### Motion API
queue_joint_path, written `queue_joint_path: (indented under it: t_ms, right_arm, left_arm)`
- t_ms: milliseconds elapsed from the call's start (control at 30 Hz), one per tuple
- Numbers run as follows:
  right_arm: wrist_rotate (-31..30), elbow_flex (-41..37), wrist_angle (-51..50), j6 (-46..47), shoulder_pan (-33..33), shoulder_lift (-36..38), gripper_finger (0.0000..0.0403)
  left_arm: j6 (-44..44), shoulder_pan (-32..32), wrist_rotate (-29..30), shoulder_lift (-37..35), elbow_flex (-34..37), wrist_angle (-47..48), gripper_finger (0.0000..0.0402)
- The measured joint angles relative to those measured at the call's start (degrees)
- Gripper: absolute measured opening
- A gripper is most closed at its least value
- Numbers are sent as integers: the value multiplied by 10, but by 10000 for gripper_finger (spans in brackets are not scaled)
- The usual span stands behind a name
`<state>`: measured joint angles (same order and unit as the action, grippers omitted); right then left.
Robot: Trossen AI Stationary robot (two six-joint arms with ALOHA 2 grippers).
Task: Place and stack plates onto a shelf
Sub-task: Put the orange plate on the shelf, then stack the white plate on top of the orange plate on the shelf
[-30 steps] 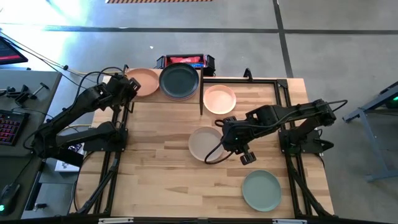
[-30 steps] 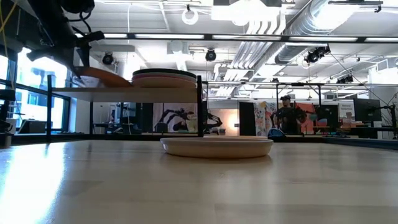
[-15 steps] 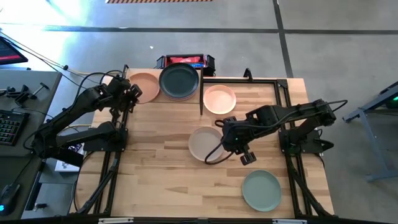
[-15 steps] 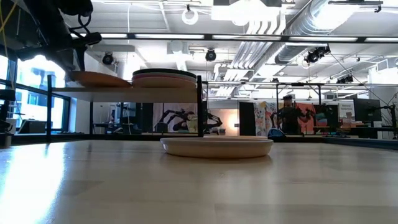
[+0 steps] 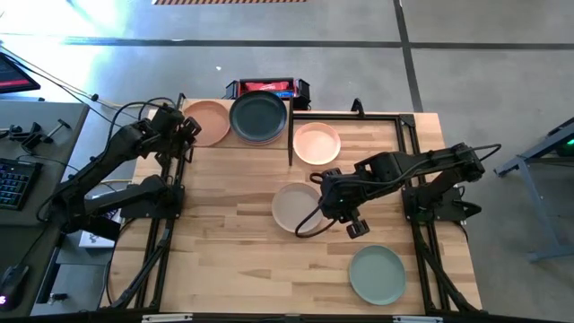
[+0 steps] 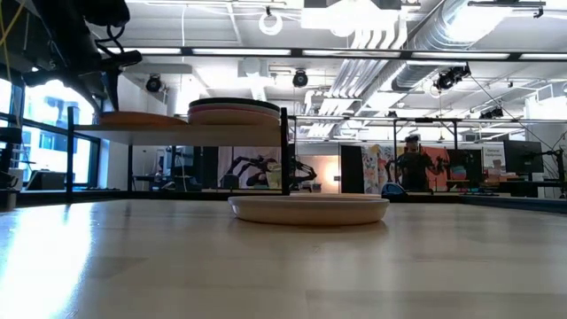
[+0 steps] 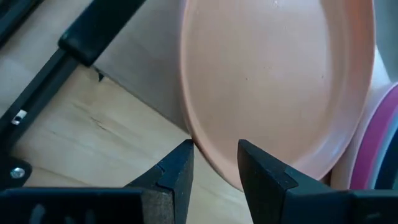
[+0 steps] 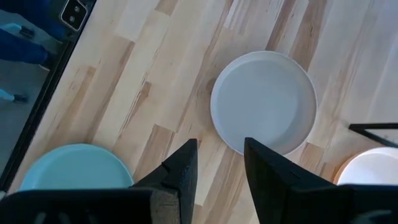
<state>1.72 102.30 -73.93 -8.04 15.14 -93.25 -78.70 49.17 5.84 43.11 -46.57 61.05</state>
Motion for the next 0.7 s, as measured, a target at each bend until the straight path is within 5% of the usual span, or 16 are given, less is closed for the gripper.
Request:
queue_joint_path:
  t_ms: [267,700]
  right_arm:
    - [0,0,0,7,0,0,110]
    - [0,0,0,6,-1,0,110]
  left_arm:
    - [8,3,41,3,0,-41,113]
    - [75,3,4,-19,0,-50,113]
